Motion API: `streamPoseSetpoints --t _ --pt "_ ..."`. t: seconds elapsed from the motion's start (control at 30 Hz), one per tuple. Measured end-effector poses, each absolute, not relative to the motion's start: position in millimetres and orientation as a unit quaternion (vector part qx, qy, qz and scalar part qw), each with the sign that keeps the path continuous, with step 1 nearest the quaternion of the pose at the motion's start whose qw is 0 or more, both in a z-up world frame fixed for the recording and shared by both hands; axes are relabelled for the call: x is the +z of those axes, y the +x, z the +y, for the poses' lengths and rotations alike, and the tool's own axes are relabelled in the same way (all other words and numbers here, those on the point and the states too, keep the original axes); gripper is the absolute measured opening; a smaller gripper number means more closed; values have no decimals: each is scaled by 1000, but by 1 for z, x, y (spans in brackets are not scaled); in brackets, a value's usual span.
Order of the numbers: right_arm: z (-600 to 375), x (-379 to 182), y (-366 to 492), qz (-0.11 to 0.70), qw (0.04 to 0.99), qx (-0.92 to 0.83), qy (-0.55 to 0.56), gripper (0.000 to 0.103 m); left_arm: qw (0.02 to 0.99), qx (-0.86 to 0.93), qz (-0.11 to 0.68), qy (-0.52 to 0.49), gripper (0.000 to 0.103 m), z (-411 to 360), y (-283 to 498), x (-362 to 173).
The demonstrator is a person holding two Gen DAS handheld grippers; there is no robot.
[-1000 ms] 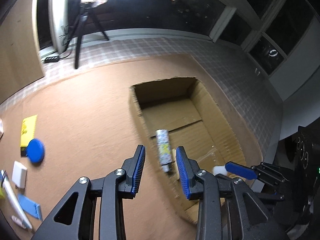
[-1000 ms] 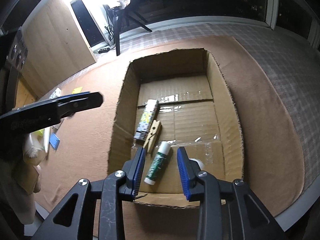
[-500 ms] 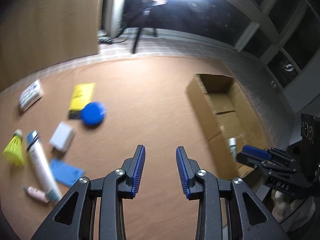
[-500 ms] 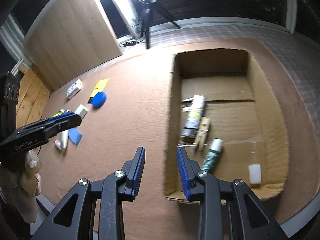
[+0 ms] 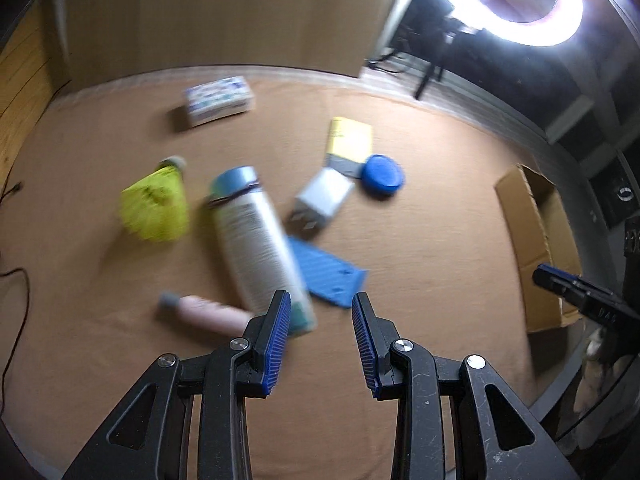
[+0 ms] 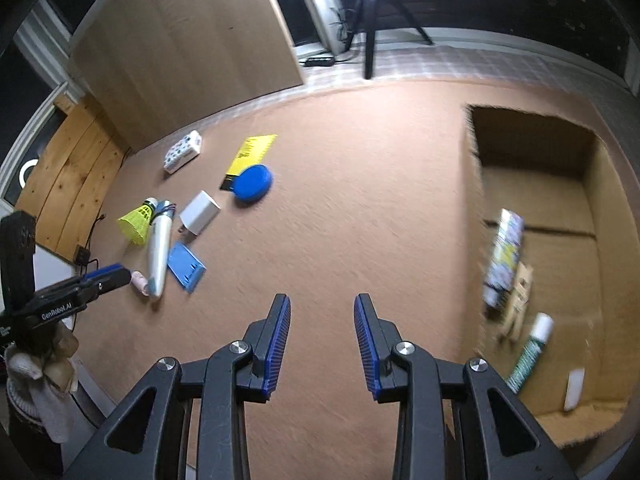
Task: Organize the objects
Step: 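Move both tools back toward the lotion bottle and pink bottle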
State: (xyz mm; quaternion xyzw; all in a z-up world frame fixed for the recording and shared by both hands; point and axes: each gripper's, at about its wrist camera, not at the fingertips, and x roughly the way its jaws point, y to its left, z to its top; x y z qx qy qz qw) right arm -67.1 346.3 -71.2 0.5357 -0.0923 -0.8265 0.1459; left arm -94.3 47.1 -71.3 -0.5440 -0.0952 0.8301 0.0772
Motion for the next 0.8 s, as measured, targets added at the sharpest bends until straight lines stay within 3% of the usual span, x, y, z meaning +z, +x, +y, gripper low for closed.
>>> streamPoseSetpoints --t 0.33,0.8 --pt "287 -69 -119 -83 196 -812 543 30 43 826 -119 -549 34 -11 -97 -89" --pt "199 -84 -125 -79 262 -782 560 30 33 820 -131 -557 33 -41 -97 -107"
